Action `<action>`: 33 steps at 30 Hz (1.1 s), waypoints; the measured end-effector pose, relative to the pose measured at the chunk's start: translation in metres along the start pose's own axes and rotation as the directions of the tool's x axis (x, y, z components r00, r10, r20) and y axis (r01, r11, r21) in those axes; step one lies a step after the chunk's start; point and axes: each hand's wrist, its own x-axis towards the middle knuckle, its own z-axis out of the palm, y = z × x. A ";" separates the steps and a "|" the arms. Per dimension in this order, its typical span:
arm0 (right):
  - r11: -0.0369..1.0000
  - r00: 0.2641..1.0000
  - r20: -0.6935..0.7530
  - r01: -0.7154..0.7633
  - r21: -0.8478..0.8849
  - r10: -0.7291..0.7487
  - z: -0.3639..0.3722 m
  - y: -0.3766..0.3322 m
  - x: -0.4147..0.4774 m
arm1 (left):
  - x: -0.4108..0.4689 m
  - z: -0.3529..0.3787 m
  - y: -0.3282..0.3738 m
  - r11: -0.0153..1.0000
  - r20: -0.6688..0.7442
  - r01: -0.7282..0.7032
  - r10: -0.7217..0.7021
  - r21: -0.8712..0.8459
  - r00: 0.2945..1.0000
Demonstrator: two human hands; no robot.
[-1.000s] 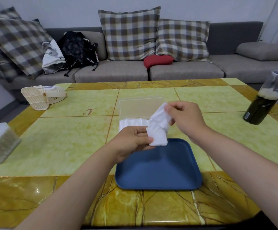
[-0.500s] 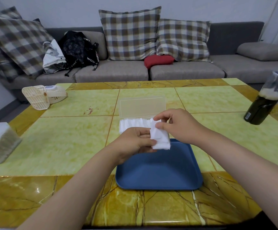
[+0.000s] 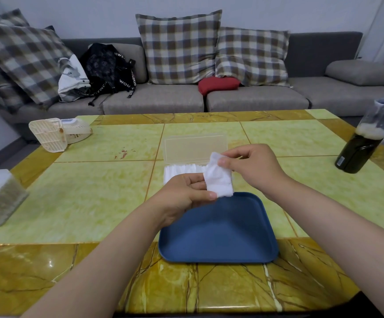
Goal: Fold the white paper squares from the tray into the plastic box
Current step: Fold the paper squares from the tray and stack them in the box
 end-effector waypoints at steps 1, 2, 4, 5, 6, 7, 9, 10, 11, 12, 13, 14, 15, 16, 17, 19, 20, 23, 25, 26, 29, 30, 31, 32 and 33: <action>0.999 0.999 -0.034 0.009 0.046 -0.007 -0.001 -0.001 0.001 | 0.000 -0.001 0.000 1.000 -0.013 0.004 -0.003 0.010 1.000; 0.996 0.999 -0.046 0.009 0.089 -0.005 -0.004 -0.004 0.002 | 0.000 -0.002 0.000 1.000 -0.027 0.007 -0.007 0.023 1.000; 0.990 0.998 0.062 -0.026 0.136 0.017 -0.011 -0.010 0.003 | 0.000 -0.004 0.000 0.999 -0.058 0.010 -0.007 0.050 0.998; 0.991 0.986 0.163 -0.047 0.127 0.026 -0.015 -0.012 0.002 | 0.000 -0.004 -0.001 0.998 -0.065 0.009 -0.005 0.067 0.998; 0.995 0.965 0.260 -0.060 0.081 0.037 -0.018 -0.014 0.001 | 0.000 -0.004 0.000 0.997 -0.066 0.006 -0.001 0.083 0.998; 0.998 0.941 0.334 -0.059 0.011 0.052 -0.019 -0.014 -0.001 | 0.000 -0.003 0.000 0.995 -0.058 0.002 0.004 0.098 0.998; 0.992 0.915 0.393 -0.046 -0.120 0.090 -0.016 -0.012 -0.004 | -0.001 -0.002 0.001 0.992 -0.027 -0.007 0.010 0.129 1.000; 0.986 0.918 0.384 -0.043 -0.161 0.103 -0.013 -0.011 -0.005 | -0.002 -0.001 0.001 0.989 -0.010 -0.011 0.013 0.145 1.000; 0.981 0.927 0.360 -0.035 -0.188 0.102 -0.010 -0.009 -0.005 | -0.001 -0.001 0.001 0.987 0.003 -0.015 0.015 0.161 1.000; 0.977 0.940 0.328 -0.023 -0.210 0.093 -0.008 -0.008 -0.005 | -0.001 0.000 0.000 0.985 0.012 -0.018 0.016 0.172 1.000; 0.975 0.951 0.299 -0.009 -0.221 0.076 -0.006 -0.006 -0.003 | -0.001 0.000 0.000 0.984 0.017 -0.018 0.015 0.176 1.000; 0.975 0.959 0.278 0.002 -0.222 0.061 -0.005 -0.005 -0.002 | -0.001 0.000 0.000 0.985 0.025 -0.017 0.013 0.174 1.000; 0.974 0.963 0.266 0.016 -0.228 0.046 -0.004 -0.004 -0.001 | -0.001 0.000 0.000 0.985 0.036 -0.020 0.015 0.169 0.999; 0.967 0.966 0.257 0.036 -0.251 0.031 -0.003 -0.003 -0.001 | -0.002 0.000 0.001 0.988 0.046 -0.022 0.015 0.156 0.999; 0.955 0.968 0.249 0.060 -0.291 0.015 -0.002 -0.001 0.000 | -0.002 0.001 0.002 0.992 0.056 -0.018 0.011 0.128 0.998; 0.937 0.974 0.225 0.083 -0.340 -0.004 -0.001 0.002 0.001 | 0.000 0.003 0.004 1.000 0.055 0.016 -0.017 0.014 0.998; 0.937 0.978 0.207 0.079 -0.340 -0.008 -0.001 0.002 0.001 | 0.001 0.004 0.004 1.000 0.036 0.023 -0.023 -0.004 0.999; 0.908 0.988 0.154 0.076 -0.413 -0.013 0.002 0.004 0.001 | 0.008 0.007 -0.001 0.995 -0.107 0.007 0.004 0.101 0.994; 0.901 0.982 0.150 -0.035 -0.432 0.110 0.005 0.005 0.004 | 0.014 0.010 -0.003 0.997 -0.179 0.016 -0.002 0.076 0.984; 0.909 0.962 0.169 -0.133 -0.395 0.215 0.006 0.006 0.006 | 0.017 0.011 -0.003 0.999 -0.189 0.009 -0.003 0.033 0.982; 0.907 0.844 0.333 -0.385 -0.169 0.420 0.003 0.008 0.010 | 0.024 0.014 0.004 0.999 -0.211 -0.037 0.031 -0.025 0.977; 0.904 0.837 0.350 -0.416 -0.095 0.421 0.002 0.009 0.011 | 0.027 0.016 0.006 0.998 -0.231 -0.050 0.043 -0.025 0.972; 0.906 0.847 0.340 -0.421 -0.042 0.409 0.000 0.010 0.013 | 0.029 0.016 0.007 0.998 -0.256 -0.062 0.055 -0.017 0.965; 0.911 0.864 0.315 -0.412 -0.010 0.394 -0.002 0.012 0.016 | 0.033 0.018 0.009 0.998 -0.279 -0.069 0.067 0.003 0.958; 0.914 0.878 0.286 -0.405 0.016 0.384 -0.004 0.012 0.019 | 0.035 0.018 0.011 0.996 -0.304 -0.073 0.086 0.053 0.949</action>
